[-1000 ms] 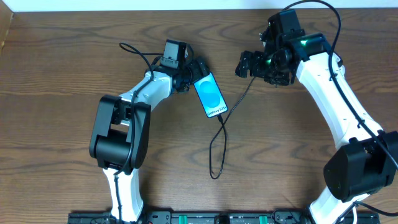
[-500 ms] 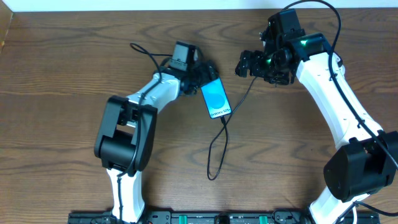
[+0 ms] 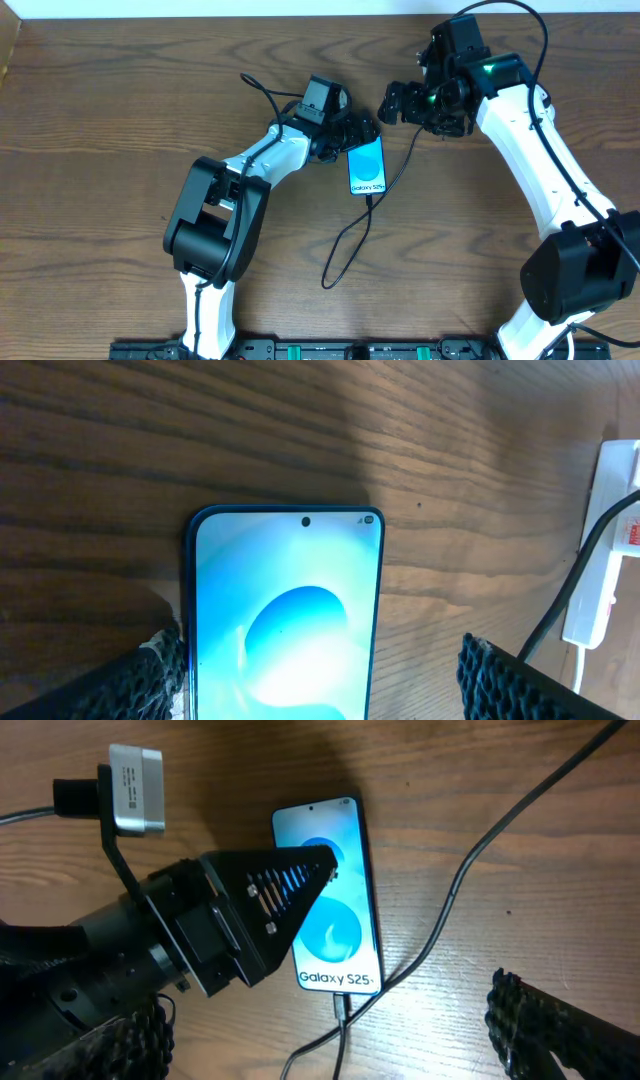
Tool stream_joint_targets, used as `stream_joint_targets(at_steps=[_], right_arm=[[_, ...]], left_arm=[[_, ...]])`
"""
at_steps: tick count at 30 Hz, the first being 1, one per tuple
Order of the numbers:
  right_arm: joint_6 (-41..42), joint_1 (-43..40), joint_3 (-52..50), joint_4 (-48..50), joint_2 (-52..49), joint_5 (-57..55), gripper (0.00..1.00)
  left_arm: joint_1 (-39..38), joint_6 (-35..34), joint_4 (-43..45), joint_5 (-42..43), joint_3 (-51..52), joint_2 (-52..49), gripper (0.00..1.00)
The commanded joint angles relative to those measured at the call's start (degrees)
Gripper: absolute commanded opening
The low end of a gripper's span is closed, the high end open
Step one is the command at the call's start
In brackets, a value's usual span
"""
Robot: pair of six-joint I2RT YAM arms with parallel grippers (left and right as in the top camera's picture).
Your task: Plug charger to phone and switch on socket
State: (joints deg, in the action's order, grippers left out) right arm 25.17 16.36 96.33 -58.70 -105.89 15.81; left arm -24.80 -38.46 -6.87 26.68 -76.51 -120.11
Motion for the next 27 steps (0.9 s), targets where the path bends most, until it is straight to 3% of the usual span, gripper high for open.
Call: stream_joint_targets(at_steps=[1, 8, 15, 21, 27], right_arm=[[-0.7, 0.9, 0.3, -0.5, 1.3, 0.4, 0.99], [-1.2, 1.0, 0.3, -0.9, 1.3, 0.4, 0.99], [-1.3, 1.0, 0.3, -0.8, 1.3, 0.1, 0.99], [-1.2, 1.0, 0.3, 0.0, 1.3, -0.5, 0.99], [-1.2, 1.0, 0.3, 0.0, 1.3, -0.5, 0.99]], left_arm=[[1.1, 1.4, -1.3, -0.8, 3.1, -4.8, 0.89], [7.9, 1.7, -1.0, -2.1, 0.0, -3.7, 0.90], [14.6, 9.3, -4.4, 0.5, -2.6, 3.6, 0.89], [18.2, 24.0, -17.3, 0.3, -2.6, 14.7, 0.90], [19.8, 34.2, -32.5, -8.7, -2.6, 27.8, 0.89]])
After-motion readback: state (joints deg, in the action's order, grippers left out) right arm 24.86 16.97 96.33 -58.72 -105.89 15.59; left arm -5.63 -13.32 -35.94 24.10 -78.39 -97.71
